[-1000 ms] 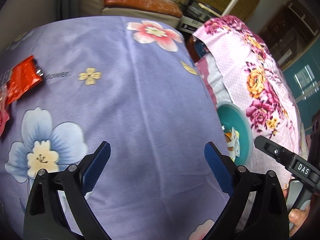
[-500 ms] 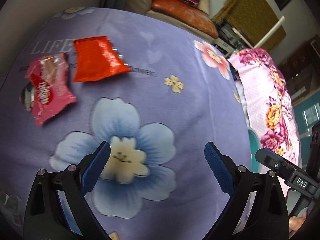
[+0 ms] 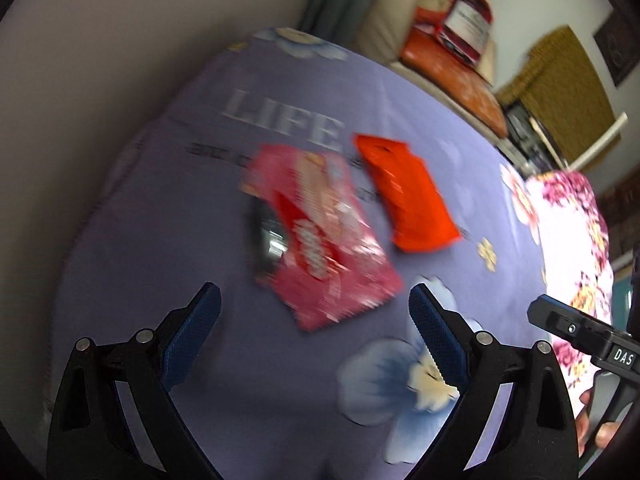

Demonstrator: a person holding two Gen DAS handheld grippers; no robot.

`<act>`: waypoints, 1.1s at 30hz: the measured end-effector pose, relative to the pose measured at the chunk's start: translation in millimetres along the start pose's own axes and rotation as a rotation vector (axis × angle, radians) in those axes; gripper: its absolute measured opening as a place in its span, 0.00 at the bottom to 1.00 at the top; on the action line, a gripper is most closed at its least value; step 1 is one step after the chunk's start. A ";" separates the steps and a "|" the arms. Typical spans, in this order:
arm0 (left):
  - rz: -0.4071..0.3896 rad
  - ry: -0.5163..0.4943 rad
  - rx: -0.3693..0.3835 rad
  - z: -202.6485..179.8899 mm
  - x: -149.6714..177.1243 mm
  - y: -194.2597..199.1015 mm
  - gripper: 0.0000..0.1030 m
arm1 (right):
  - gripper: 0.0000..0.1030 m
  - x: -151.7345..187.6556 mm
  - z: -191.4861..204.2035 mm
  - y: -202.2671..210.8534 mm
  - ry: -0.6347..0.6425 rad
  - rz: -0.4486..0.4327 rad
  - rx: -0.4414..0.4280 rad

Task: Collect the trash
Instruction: 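Grasp the pink Nabati wafer pack with the left gripper while the right gripper grasps the orange snack bag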

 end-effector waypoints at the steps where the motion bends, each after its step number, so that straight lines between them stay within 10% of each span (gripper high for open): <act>1: -0.003 0.009 -0.005 5.4 -2.4 0.0 0.92 | 0.75 -4.8 6.8 -4.1 0.013 0.005 -0.003; 26: -0.002 0.048 -0.096 57.7 -16.2 1.5 0.92 | 0.75 -81.8 84.9 -109.9 0.190 0.099 -0.036; 33: 0.013 0.022 -0.054 34.7 -21.0 -3.4 0.92 | 0.40 -75.6 76.7 -88.5 0.175 0.054 -0.053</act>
Point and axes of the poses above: each gripper's, at about its wrist camera, not at the fingertips, and y roughly against the way its jaws point, z to its left, x to its underside, the point moved 1 cm from there along -y, roughly the way its jaws point, and after that the axes turned 2 degrees about -y, right-handed, at the moved point
